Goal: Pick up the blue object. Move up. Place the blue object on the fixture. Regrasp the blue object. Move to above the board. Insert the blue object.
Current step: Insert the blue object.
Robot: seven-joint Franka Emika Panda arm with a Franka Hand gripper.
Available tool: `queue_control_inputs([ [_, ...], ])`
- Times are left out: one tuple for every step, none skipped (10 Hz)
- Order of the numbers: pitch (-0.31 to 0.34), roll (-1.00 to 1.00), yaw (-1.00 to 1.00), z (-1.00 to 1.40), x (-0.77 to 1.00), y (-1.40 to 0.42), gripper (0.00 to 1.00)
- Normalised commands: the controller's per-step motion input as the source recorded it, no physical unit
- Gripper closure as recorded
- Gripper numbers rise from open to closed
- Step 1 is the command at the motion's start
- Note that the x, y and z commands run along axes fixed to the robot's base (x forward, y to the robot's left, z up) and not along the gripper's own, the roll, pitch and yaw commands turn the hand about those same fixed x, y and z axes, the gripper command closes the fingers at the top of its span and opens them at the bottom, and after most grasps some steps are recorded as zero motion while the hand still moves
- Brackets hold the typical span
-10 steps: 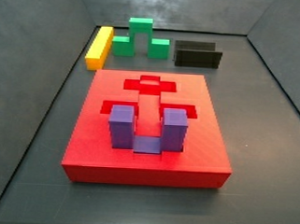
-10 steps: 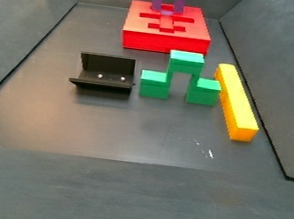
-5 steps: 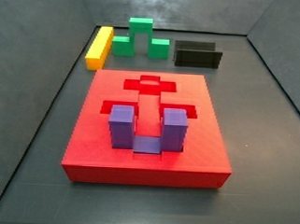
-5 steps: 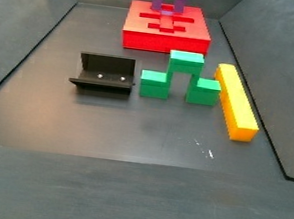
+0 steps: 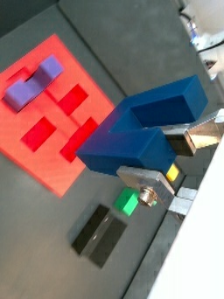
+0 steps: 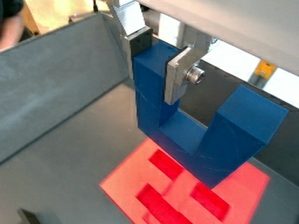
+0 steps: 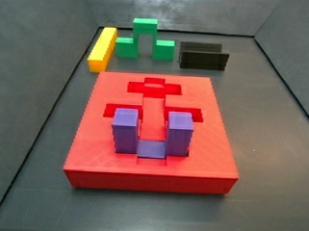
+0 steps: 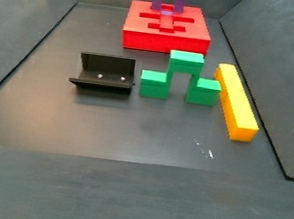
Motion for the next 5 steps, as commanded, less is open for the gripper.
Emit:
queue_control_inputs([
  [-0.106,-0.32,-0.03,-0.05,0.65,0.27,1.00],
  [-0.057,-0.16,-0.02,-0.15,0.59,0.32,1.00],
  [-0.037,0.05,0.04,-0.32,0.23,0.29,1.00],
  [-0.071,0.23,0.25,-0.30,0.00,0.17,1.00],
  [-0.061,0.35,0.35,-0.24,0.00,0.09,1.00],
])
